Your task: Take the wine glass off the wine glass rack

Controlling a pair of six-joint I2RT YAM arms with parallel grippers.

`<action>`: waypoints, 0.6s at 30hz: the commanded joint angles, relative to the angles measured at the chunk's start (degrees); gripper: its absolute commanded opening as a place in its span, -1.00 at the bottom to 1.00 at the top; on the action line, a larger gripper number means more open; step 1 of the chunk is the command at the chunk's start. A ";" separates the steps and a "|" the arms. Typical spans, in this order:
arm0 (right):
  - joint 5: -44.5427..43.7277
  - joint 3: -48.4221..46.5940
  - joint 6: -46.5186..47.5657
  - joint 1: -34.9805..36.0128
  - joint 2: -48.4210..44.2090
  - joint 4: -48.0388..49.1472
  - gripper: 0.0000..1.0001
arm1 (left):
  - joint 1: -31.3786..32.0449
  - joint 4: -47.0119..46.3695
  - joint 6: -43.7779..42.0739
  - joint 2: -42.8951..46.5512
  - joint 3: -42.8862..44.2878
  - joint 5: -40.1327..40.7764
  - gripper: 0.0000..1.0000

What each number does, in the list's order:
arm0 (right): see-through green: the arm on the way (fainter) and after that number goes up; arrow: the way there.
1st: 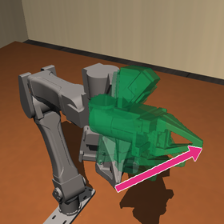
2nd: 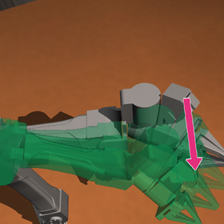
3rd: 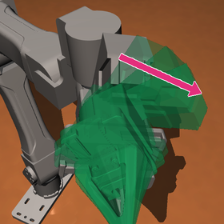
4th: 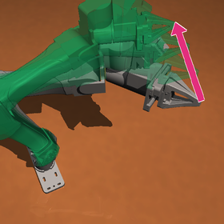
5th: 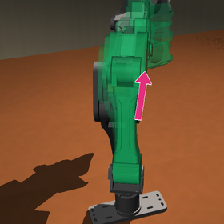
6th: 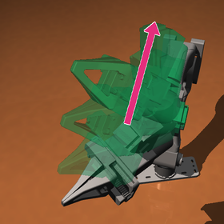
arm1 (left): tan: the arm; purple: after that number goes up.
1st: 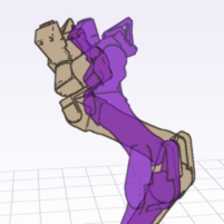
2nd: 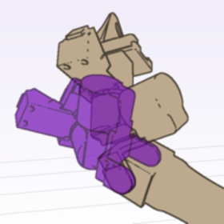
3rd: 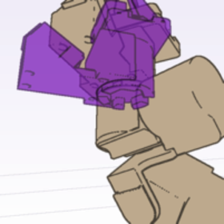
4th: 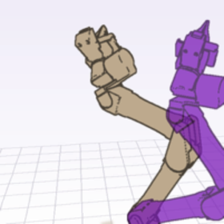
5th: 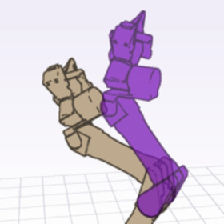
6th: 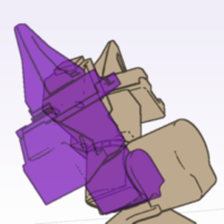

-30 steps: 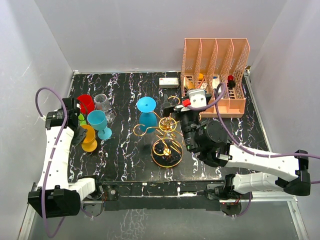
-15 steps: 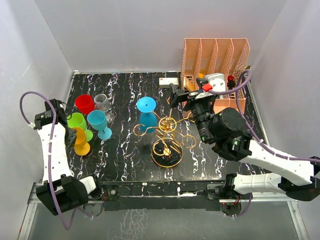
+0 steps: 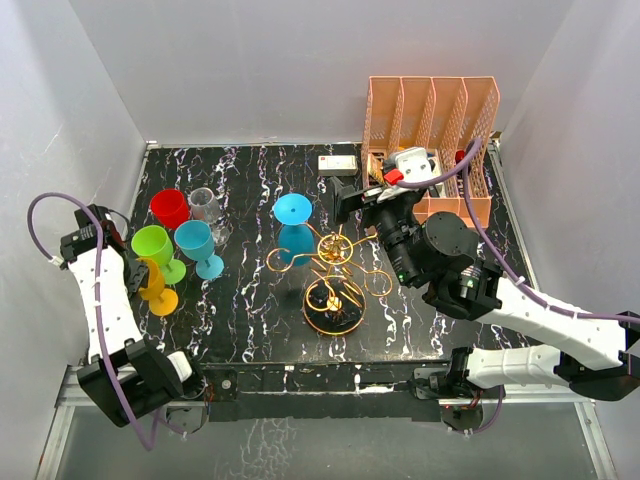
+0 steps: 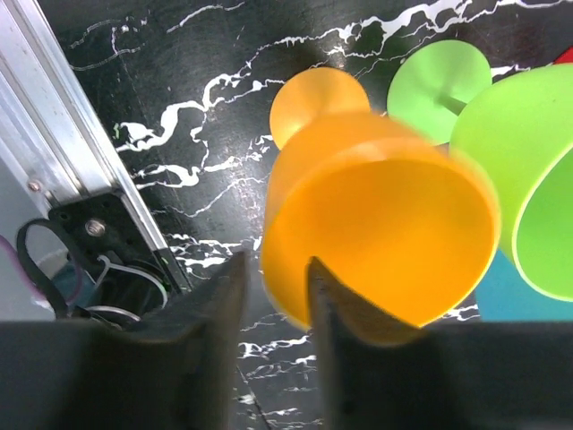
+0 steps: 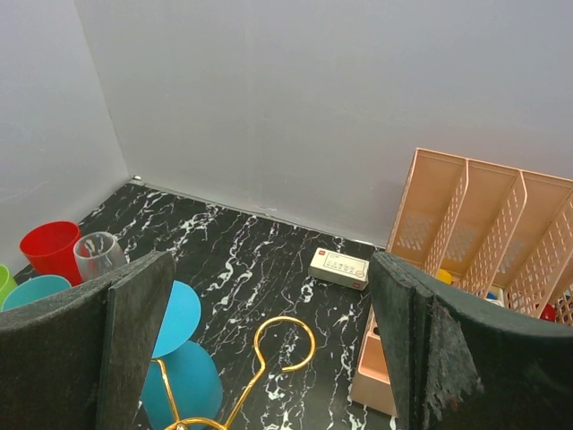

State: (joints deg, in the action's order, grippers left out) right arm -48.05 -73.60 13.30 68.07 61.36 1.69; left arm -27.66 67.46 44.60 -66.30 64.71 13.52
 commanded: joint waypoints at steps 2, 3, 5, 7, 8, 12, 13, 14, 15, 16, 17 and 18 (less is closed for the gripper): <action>1.74 -0.31 -0.69 -0.32 -0.23 1.73 0.97 | -0.47 0.69 1.40 2.75 0.35 2.45 -0.14; 1.93 -0.37 -0.75 -0.32 -0.12 1.73 0.97 | -0.42 0.97 1.62 3.21 0.91 3.10 -0.07; 2.36 -0.55 -0.73 -0.31 0.07 1.73 0.97 | -0.42 1.20 1.74 4.31 2.18 3.97 0.09; 2.73 -0.74 -0.78 -0.31 0.24 1.67 0.97 | -0.46 1.34 1.45 5.13 3.66 4.74 0.26; 2.88 -0.81 -0.76 -0.27 0.24 1.42 0.97 | -0.46 1.56 1.31 5.37 4.46 5.20 0.35; 3.47 -1.26 -0.97 -0.31 0.55 0.29 0.97 | -0.19 2.68 -0.83 5.12 9.07 5.97 0.61; 3.49 -1.40 -1.16 -0.31 0.66 -0.20 0.97 | 0.25 2.57 -1.84 5.13 10.18 6.06 0.67; 3.49 -1.63 -1.42 -0.33 0.80 -0.90 0.97 | 0.85 2.32 -3.04 5.06 11.38 6.08 0.75; 3.41 -1.94 -1.76 -0.31 1.03 -1.58 0.97 | 1.33 2.17 -4.02 5.07 12.53 6.12 0.82; 3.36 -2.20 -2.17 -0.31 1.16 -2.50 0.97 | 1.95 2.13 -4.72 5.12 13.69 6.21 0.89; 3.26 -2.44 -2.62 -0.31 1.34 -3.20 0.97 | 2.68 1.99 -5.66 5.26 14.72 6.39 0.93; 3.11 -2.70 -3.15 -0.31 1.48 -3.88 0.97 | 3.49 1.71 -6.61 5.38 15.61 6.61 0.94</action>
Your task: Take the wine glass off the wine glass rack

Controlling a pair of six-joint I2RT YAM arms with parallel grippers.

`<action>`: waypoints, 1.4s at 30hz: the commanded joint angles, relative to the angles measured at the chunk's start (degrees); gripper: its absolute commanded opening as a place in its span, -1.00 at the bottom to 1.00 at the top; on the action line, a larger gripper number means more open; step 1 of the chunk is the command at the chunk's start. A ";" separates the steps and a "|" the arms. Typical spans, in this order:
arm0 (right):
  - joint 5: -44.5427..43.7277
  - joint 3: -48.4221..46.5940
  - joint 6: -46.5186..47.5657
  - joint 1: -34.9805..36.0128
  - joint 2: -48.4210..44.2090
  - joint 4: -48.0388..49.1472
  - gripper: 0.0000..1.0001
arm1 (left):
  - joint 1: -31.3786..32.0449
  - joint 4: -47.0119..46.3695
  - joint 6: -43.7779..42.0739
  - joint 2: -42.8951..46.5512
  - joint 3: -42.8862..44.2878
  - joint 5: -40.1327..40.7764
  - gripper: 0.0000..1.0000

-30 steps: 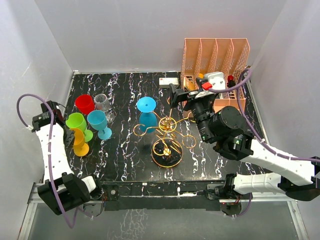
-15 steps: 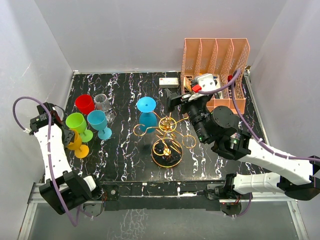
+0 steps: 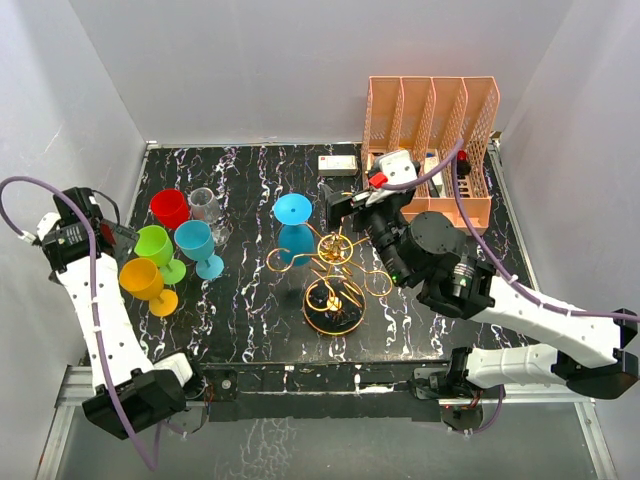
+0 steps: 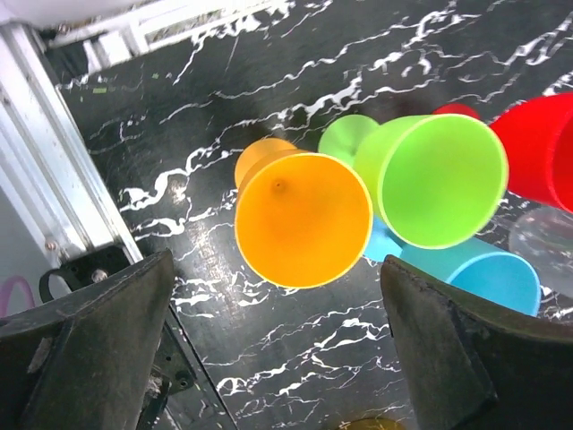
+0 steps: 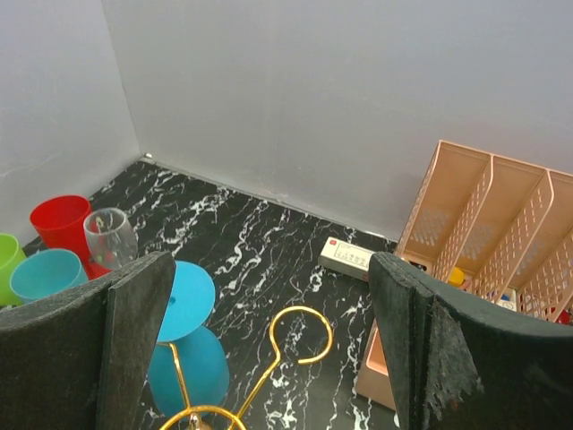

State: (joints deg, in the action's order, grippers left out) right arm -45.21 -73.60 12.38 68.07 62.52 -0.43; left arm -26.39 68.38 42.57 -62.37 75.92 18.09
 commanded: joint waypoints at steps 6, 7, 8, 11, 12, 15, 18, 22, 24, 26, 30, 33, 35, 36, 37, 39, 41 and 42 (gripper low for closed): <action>1.02 -5.74 -6.61 -0.35 2.22 -8.53 0.97 | 9.85 -3.32 -12.41 2.37 8.87 -0.17 0.94; 1.75 -6.44 -6.87 -0.32 2.68 -10.00 0.97 | 11.46 -3.68 -13.26 2.35 9.86 -0.48 0.94; 2.97 -7.47 -6.96 -0.35 3.10 -11.64 0.97 | 13.19 -4.00 -14.01 2.30 10.73 -0.82 0.94; 3.37 -11.85 -9.48 -0.31 5.42 -15.38 0.97 | 19.43 -4.95 -15.59 1.69 12.92 -2.55 0.94; 2.96 -13.84 -11.10 -0.31 6.55 -17.12 0.97 | 21.45 -5.23 -15.82 1.50 13.34 -3.18 0.94; 3.84 -20.16 -15.73 -0.32 10.94 -23.50 0.97 | 28.17 -6.12 -16.73 1.39 13.42 -4.62 0.94; 5.08 -26.07 -20.37 -0.31 15.29 -30.30 0.96 | 33.25 -6.51 -17.33 2.49 12.72 -3.35 0.94; 7.25 -30.26 -25.37 -0.31 19.24 -35.46 0.87 | 34.57 -9.43 -17.34 5.98 9.56 -6.60 0.94; 8.54 -30.72 -26.51 -0.31 20.61 -36.05 0.81 | 34.57 -12.67 -16.96 9.59 6.96 -9.38 0.94; 8.65 -30.42 -27.07 -0.34 21.66 -35.97 0.78 | 34.57 -16.48 -15.71 12.80 4.21 -11.08 0.94; 6.38 -29.75 -28.54 -0.31 22.60 -35.19 0.78 | 34.56 -20.32 -14.44 17.18 1.09 -13.13 0.94; 4.64 -29.35 -29.59 -0.46 22.88 -34.62 0.77 | 34.57 -22.08 -12.55 20.50 -1.43 -14.84 0.94; 4.78 -29.29 -30.51 -1.73 23.19 -34.75 0.75 | 34.54 -24.13 -12.31 22.22 -3.80 -18.14 0.94; 6.88 -29.47 -31.59 -3.18 23.32 -35.28 0.71 | 34.56 -24.54 -12.33 22.46 -4.11 -19.07 0.94; 10.62 -29.80 -33.28 -5.77 23.34 -36.07 0.64 | 34.57 -24.40 -12.27 22.29 -3.86 -19.58 0.94; 20.15 -29.51 -35.71 -11.04 22.90 -36.46 0.43 | 34.57 -23.43 -11.91 21.59 -2.91 -19.84 0.94; 26.76 -28.89 -35.76 -14.04 22.51 -35.68 0.39 | 34.57 -23.11 -11.35 21.53 -2.46 -19.84 0.94; 28.72 -28.55 -35.61 -14.65 22.44 -35.44 0.39 | 34.56 -23.30 -11.17 21.77 -2.63 -19.79 0.94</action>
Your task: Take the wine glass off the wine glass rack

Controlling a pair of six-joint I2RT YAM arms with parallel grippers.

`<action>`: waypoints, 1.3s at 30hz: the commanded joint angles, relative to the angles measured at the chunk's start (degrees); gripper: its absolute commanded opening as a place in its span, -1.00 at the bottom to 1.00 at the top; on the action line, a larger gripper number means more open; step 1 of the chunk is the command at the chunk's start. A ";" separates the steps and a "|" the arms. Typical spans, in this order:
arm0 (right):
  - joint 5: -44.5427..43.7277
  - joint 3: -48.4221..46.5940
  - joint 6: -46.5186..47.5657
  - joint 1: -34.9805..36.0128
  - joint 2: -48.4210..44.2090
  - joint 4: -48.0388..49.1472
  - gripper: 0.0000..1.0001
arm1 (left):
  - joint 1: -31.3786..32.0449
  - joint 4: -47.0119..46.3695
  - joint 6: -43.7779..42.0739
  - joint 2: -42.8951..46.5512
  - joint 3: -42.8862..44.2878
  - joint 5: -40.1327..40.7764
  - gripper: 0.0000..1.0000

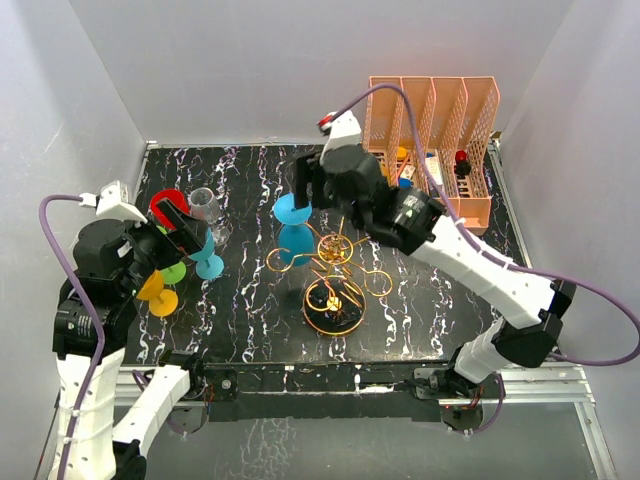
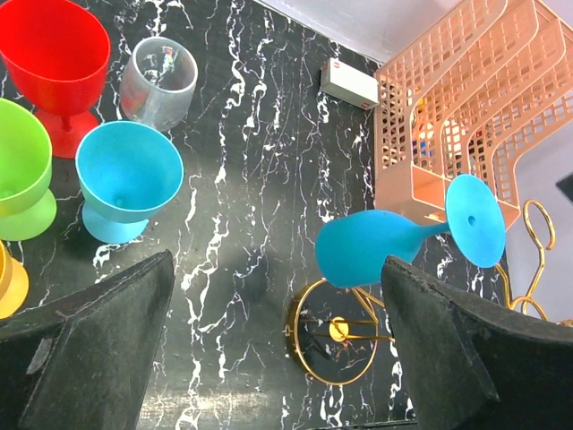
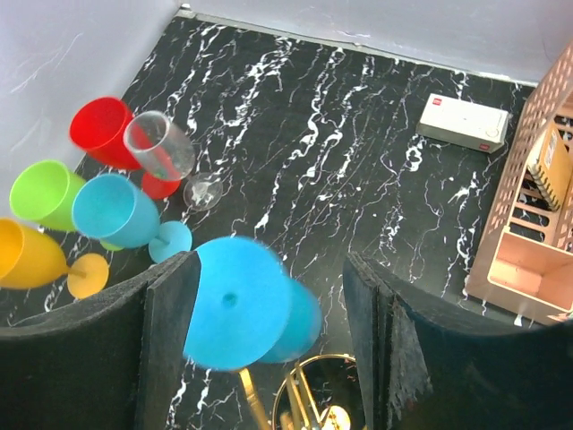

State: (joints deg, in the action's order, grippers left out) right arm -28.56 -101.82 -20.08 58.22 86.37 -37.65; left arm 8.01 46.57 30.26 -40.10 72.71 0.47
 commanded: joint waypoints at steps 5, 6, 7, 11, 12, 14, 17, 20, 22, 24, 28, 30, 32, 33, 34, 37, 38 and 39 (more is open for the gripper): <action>20.73 1.13 -4.73 -10.27 -1.46 1.87 0.42 | 0.17 -2.18 1.51 -1.12 0.12 -2.28 0.94; 23.16 1.52 -5.16 -11.57 -1.41 2.01 0.42 | 0.14 -2.23 1.59 -1.50 0.22 -2.50 0.94; 25.59 1.75 -5.41 -12.74 -1.21 2.11 0.41 | 0.12 -2.45 1.64 -1.87 0.17 -2.80 0.94; 32.89 2.59 -6.37 -15.83 -0.41 2.06 0.34 | 0.16 -3.20 2.16 -2.67 0.02 -4.11 0.94; 33.92 2.86 -6.47 -16.23 -0.52 2.17 0.31 | 0.16 -3.19 2.16 -2.81 0.17 -4.23 0.94; 35.25 3.92 -6.63 -17.07 -0.79 2.46 0.30 | 0.12 -2.82 2.13 -3.09 0.52 -4.10 0.94; 39.02 5.92 -6.82 -18.52 -1.19 3.37 0.30 | 0.08 -2.25 1.94 -3.32 0.85 -3.50 0.94; 42.16 7.12 -6.99 -19.39 -0.82 3.81 0.27 | 0.16 -2.09 1.98 -3.11 0.73 -3.04 0.94; 44.10 7.25 -7.01 -19.54 -0.24 3.81 0.23 | 0.14 -2.19 2.24 -2.96 0.45 -3.01 0.94; 45.72 7.33 -7.19 -19.54 0.25 4.04 0.22 | 0.16 -2.34 2.40 -2.89 0.14 -3.02 0.94; 47.30 7.74 -7.26 -19.53 0.82 4.10 0.18 | 0.16 -2.12 2.39 -3.04 -0.01 -2.94 0.94; 47.89 8.17 -7.32 -19.54 0.81 4.08 0.17 | 0.14 -1.96 2.26 -2.99 0.27 -2.85 0.94; 48.59 8.23 -7.20 -19.52 0.97 3.76 0.16 | 0.16 -1.85 2.14 -2.97 0.48 -2.76 0.94; 48.62 8.10 -7.12 -19.51 1.12 3.45 0.15 | 0.16 -1.72 2.05 -2.91 0.46 -2.76 0.94; 48.49 7.86 -6.88 -19.54 1.26 2.94 0.11 | 0.14 -1.74 2.08 -2.93 0.38 -2.68 0.94; 47.79 6.41 -5.82 -19.54 2.02 0.82 0.04 | 0.16 -1.87 2.00 -2.97 0.28 -2.71 0.94; 47.58 5.85 -5.50 -19.54 2.29 -0.03 0.03 | 0.14 -1.96 2.04 -2.97 0.17 -2.79 0.94; 47.61 5.25 -5.06 -19.50 2.51 -0.77 0.03 | 0.16 -2.04 2.06 -2.93 0.13 -2.84 0.94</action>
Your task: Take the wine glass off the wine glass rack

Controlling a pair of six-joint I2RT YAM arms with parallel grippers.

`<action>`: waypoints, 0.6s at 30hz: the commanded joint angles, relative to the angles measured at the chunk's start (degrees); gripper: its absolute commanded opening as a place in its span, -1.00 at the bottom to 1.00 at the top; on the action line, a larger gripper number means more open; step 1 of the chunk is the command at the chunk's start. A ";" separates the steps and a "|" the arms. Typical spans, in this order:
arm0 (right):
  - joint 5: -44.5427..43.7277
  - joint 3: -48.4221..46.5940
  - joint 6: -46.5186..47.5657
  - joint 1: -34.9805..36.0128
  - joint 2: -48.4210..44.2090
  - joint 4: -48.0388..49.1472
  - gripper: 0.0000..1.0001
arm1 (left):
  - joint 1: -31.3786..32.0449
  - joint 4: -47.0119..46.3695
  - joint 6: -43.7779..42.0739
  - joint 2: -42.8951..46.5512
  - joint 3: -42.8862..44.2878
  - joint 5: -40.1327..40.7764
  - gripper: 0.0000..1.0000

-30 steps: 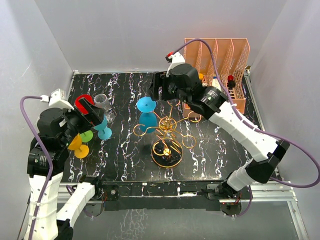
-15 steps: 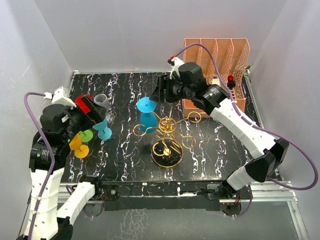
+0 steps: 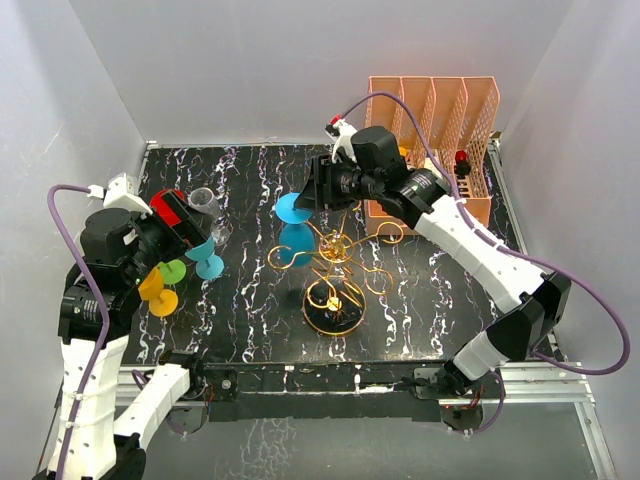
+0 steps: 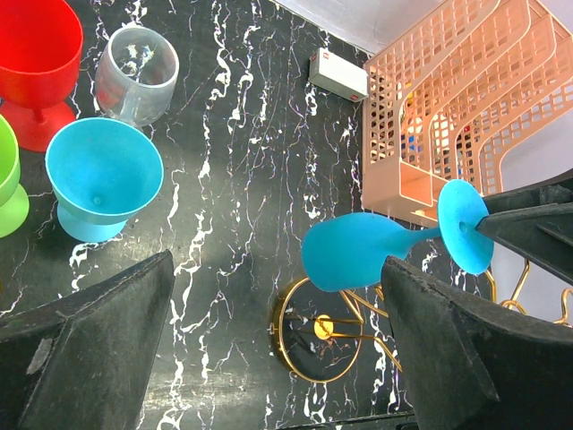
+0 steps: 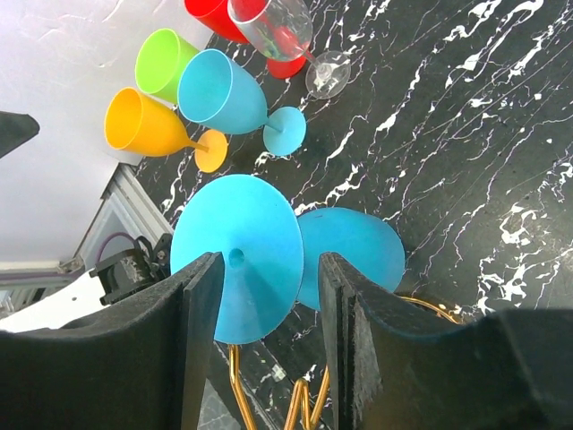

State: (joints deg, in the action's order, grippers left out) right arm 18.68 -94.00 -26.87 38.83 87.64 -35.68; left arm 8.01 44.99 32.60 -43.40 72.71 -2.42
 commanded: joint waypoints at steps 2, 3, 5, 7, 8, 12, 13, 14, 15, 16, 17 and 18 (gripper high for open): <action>0.41 -3.90 2.41 0.13 1.83 -4.10 0.03 | 0.11 -0.52 -0.18 0.41 0.07 0.04 0.94; -0.16 -4.47 2.55 0.25 2.06 -4.78 0.03 | 0.16 -0.48 -0.28 0.46 -0.01 -0.03 0.94; -1.62 -5.49 3.01 0.65 2.46 -6.22 0.01 | 0.16 -0.52 -0.27 0.51 -0.11 -0.05 0.94; -2.97 -6.67 3.45 1.31 3.01 -7.45 0.00 | 0.12 -0.43 -0.36 0.51 -0.04 -0.05 0.94; -3.43 -7.29 3.73 1.80 3.25 -8.00 -0.01 | 0.14 -0.34 -0.41 0.58 0.00 -0.09 0.94; -6.04 -9.32 4.25 3.33 4.61 -10.32 -0.08 | 0.16 -0.09 -0.62 0.83 -0.03 0.19 0.94; -7.09 -9.75 4.30 3.74 4.82 -10.86 -0.10 | 0.15 0.01 -0.73 0.93 -0.07 0.32 0.94; -8.03 -10.25 4.51 4.08 5.01 -11.38 -0.11 | 0.16 0.13 -0.82 1.02 -0.10 0.43 0.94; -8.86 -10.76 4.69 4.40 5.19 -11.87 -0.14 | 0.16 0.23 -0.96 1.10 -0.13 0.48 0.94; -9.70 -11.24 4.71 4.75 5.30 -12.40 -0.16 | 0.11 0.27 -1.08 1.12 -0.16 0.56 0.94; -10.56 -11.70 4.72 5.07 5.43 -12.92 -0.17 | 0.16 0.35 -1.19 1.22 -0.12 0.63 0.94; -11.34 -12.18 4.66 5.30 5.63 -13.37 -0.18 | 0.12 0.36 -1.30 1.28 -0.11 0.72 0.94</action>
State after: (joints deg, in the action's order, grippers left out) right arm 12.49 -102.69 -23.81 42.87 92.60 -45.17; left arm 8.01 45.04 32.38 -42.87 72.71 -2.35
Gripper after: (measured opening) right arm 0.424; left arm 0.970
